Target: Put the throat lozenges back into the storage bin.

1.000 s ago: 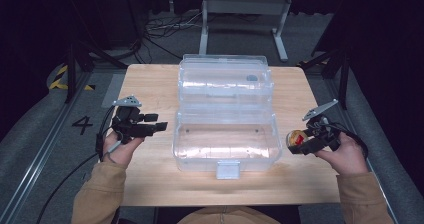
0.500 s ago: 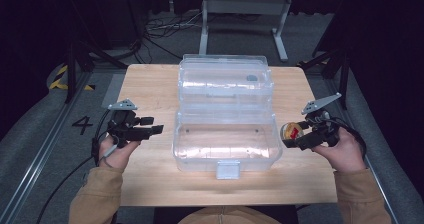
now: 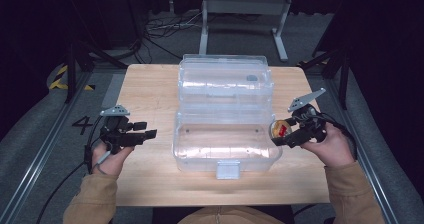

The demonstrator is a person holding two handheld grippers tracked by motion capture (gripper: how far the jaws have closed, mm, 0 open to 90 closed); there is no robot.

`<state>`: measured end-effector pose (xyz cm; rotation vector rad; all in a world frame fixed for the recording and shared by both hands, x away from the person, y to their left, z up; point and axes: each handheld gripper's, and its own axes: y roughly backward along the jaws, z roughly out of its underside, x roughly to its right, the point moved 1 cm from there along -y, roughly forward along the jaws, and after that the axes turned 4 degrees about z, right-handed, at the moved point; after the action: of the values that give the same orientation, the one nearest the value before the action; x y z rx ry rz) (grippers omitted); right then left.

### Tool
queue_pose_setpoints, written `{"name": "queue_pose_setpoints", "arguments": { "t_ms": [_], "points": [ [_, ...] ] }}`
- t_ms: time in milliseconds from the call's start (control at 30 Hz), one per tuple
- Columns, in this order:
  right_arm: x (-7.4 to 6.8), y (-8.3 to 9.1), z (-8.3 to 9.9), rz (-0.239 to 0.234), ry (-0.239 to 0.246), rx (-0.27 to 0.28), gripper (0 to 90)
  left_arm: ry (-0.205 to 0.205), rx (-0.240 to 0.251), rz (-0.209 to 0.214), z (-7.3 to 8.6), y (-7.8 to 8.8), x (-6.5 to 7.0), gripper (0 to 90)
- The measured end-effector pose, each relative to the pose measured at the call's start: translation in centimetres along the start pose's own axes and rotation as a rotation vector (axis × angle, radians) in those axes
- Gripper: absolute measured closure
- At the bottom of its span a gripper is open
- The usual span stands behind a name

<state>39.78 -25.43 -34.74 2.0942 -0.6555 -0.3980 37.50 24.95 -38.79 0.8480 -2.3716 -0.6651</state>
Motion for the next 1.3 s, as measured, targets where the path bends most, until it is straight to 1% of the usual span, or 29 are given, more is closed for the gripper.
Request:
{"name": "queue_pose_setpoints", "arguments": {
  "t_ms": [133, 233, 400, 567, 700, 767, 800, 900, 1300],
  "points": [
    [-0.4, -0.6, -0.7, -0.016, 0.023, 0.001, 20.1, 0.005, 0.000, -0.011, 0.4, 0.4, 0.0, 43.5],
    [-0.5, -0.8, -1.1, -0.019, 0.024, -0.008, 20.1, 0.009, 0.004, -0.014, 0.6, 0.6, 0.0, 43.5],
    [-0.9, -1.3, -1.7, -0.039, 0.022, -0.018, 20.1, 0.016, 0.008, -0.021, 0.9, 1.0, -0.1, 43.5],
    [-1.4, -2.1, -2.0, -0.032, 0.020, -0.049, 20.1, 0.016, 0.010, -0.017, 0.8, 1.0, -0.1, 43.4],
    [-1.6, -2.5, -2.0, -0.035, 0.019, -0.065, 20.1, 0.018, 0.006, -0.017, 0.8, 0.7, -0.1, 43.4],
    [-1.7, -2.9, -2.1, -0.033, 0.025, -0.080, 20.1, 0.017, 0.002, -0.016, 0.8, 0.6, -0.2, 43.4],
    [-1.7, -3.1, -2.1, -0.032, 0.016, -0.091, 20.1, 0.016, 0.003, -0.015, 0.8, 0.6, -0.3, 43.4],
    [-1.9, -3.6, -2.1, -0.030, 0.017, -0.117, 20.1, 0.022, 0.003, -0.012, 0.8, 0.5, -0.3, 43.4],
    [-2.1, -5.5, -2.2, -0.001, 0.014, -0.188, 20.1, 0.020, 0.000, -0.013, 0.8, 0.5, -0.3, 43.4]
  ]
}}
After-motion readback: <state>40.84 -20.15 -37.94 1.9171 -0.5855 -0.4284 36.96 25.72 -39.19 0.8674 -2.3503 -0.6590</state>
